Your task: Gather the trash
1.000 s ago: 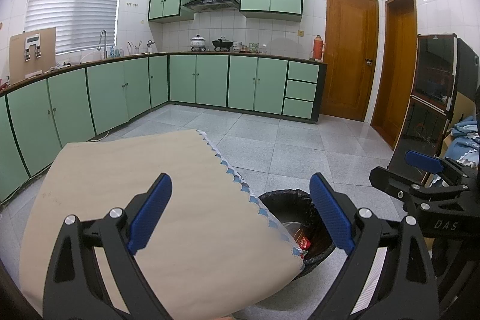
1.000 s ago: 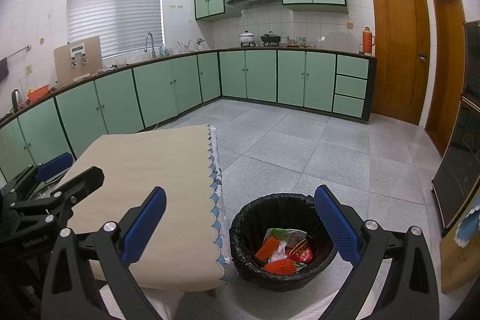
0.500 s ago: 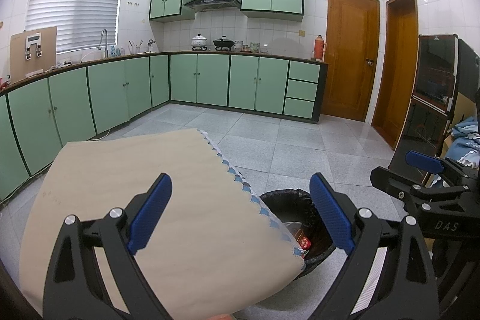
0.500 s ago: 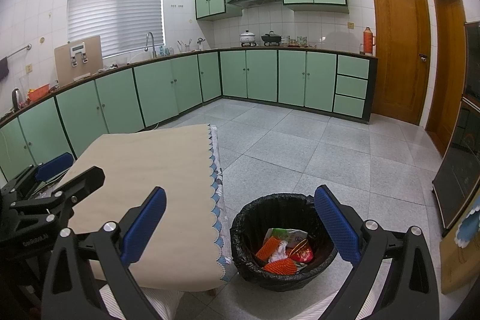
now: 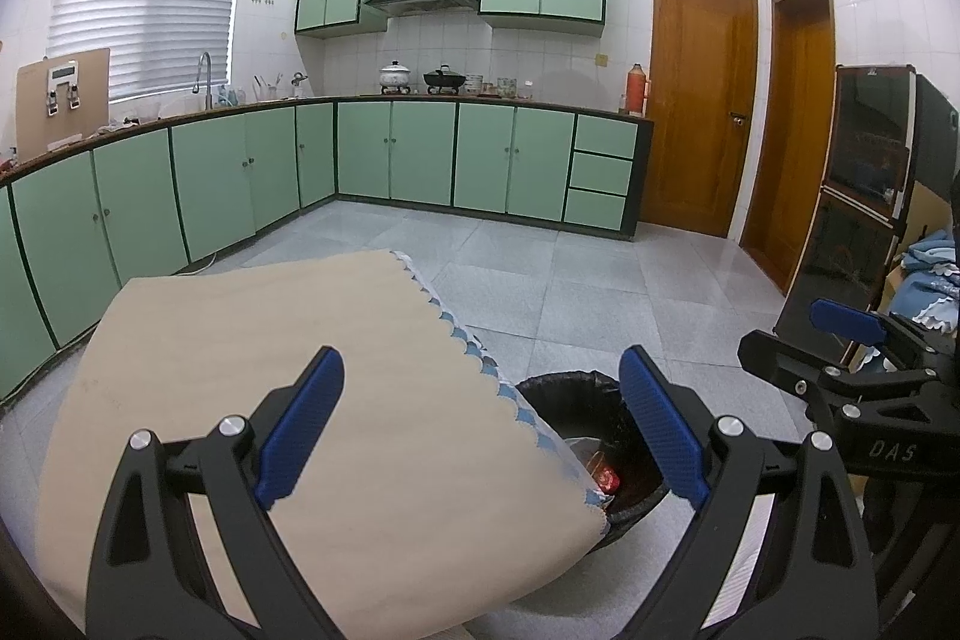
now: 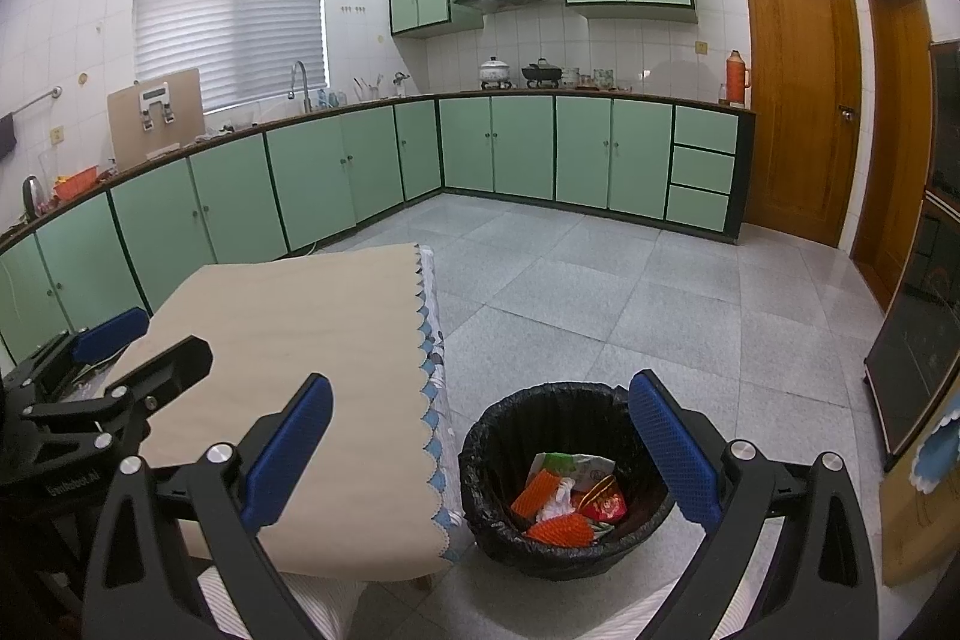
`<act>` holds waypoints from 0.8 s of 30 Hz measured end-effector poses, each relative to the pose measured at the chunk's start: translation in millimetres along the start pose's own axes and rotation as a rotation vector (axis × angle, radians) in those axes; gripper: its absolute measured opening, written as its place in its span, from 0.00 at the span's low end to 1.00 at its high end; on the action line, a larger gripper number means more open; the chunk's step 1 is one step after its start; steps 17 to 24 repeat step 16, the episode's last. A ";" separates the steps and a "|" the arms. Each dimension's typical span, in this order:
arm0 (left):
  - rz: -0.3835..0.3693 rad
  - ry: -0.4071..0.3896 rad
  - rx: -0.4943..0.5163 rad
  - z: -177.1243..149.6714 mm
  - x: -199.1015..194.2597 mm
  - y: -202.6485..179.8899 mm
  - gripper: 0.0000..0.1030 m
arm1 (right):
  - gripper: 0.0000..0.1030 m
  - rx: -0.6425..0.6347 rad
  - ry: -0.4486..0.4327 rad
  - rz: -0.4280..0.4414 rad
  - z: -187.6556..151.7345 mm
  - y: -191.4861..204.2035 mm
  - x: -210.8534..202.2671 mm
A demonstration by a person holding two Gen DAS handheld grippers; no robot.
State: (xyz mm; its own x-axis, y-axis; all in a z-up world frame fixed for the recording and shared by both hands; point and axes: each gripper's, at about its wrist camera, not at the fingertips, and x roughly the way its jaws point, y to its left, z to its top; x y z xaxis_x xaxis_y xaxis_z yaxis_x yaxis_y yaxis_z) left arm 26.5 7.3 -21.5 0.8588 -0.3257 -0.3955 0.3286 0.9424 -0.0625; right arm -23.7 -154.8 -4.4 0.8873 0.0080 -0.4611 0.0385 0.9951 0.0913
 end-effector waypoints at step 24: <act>0.003 0.011 -0.007 1.7 3.1 2.7 0.87 | 0.94 0.008 0.007 0.000 -4.8 -5.8 2.6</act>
